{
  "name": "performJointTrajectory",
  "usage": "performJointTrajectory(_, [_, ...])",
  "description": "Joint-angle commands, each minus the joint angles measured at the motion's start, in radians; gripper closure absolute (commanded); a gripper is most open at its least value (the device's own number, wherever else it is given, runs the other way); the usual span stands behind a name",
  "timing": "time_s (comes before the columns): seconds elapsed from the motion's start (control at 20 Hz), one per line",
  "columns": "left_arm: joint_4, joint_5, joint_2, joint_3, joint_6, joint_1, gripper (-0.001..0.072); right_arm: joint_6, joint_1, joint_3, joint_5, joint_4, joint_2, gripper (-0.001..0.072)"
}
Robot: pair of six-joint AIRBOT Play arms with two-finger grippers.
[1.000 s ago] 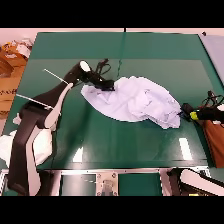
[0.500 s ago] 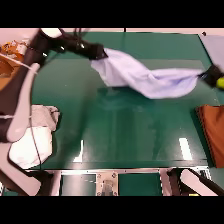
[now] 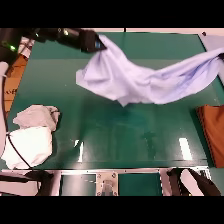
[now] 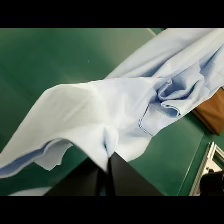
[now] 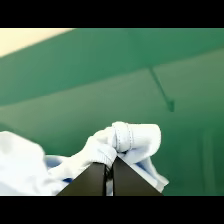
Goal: Fold the shirts.
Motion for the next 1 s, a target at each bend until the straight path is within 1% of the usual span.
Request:
performJointTrajectory(0.0, [-0.003,-0.007,0.012,-0.185,0.03,-0.005,0.0681,-0.005,0.035,-0.158,0.05,0.003,0.015,0.0687])
performJointTrajectory(0.1, [0.0,0.031,0.012,-0.338,0.059,-0.024,0.0681,-0.006,0.071,-0.324,0.035,0.003,0.015,0.0687])
performJointTrajectory(0.2, [0.014,0.083,0.012,-0.514,0.081,-0.054,0.068,-0.023,0.097,-0.504,-0.024,-0.002,0.015,0.0687])
performJointTrajectory(0.25, [0.032,0.095,0.012,-0.607,0.087,-0.072,0.0554,-0.035,0.098,-0.589,-0.058,-0.006,0.015,0.0687])
performJointTrajectory(0.3, [0.065,0.092,0.012,-0.683,0.084,-0.087,0.0144,-0.034,0.098,-0.653,-0.094,-0.029,0.014,0.0687])
performJointTrajectory(0.35, [0.113,0.085,0.012,-0.744,0.043,-0.09,0.0011,-0.034,0.098,-0.701,-0.128,-0.063,0.011,0.0687])
performJointTrajectory(0.45, [0.261,0.047,0.014,-0.76,-0.011,-0.063,0.0011,-0.027,0.087,-0.739,-0.184,-0.146,-0.011,0.0686])
performJointTrajectory(0.5, [0.325,0.029,0.016,-0.734,-0.052,-0.032,0.001,-0.007,0.074,-0.737,-0.202,-0.162,-0.023,0.0687])
performJointTrajectory(0.55, [0.352,0.023,0.015,-0.687,-0.094,0.01,0.001,0.019,0.056,-0.734,-0.23,-0.161,-0.031,0.0687])
performJointTrajectory(0.6, [0.348,0.041,0.015,-0.63,-0.129,0.053,0.001,0.027,0.045,-0.73,-0.257,-0.161,-0.04,0.0686])
performJointTrajectory(0.65, [0.341,0.078,0.015,-0.575,-0.146,0.083,0.001,0.027,0.042,-0.729,-0.276,-0.157,-0.048,0.0686])
performJointTrajectory(0.8, [0.303,0.223,0.011,-0.447,-0.148,0.105,0.001,0.026,0.044,-0.73,-0.283,-0.157,-0.076,0.0687])
performJointTrajectory(0.85, [0.295,0.249,0.008,-0.425,-0.145,0.097,0.001,0.027,0.044,-0.73,-0.283,-0.154,-0.089,0.0687])
performJointTrajectory(0.95, [0.3,0.239,-0.013,-0.404,-0.14,0.075,0.001,0.027,0.044,-0.73,-0.285,-0.154,-0.109,0.0686])
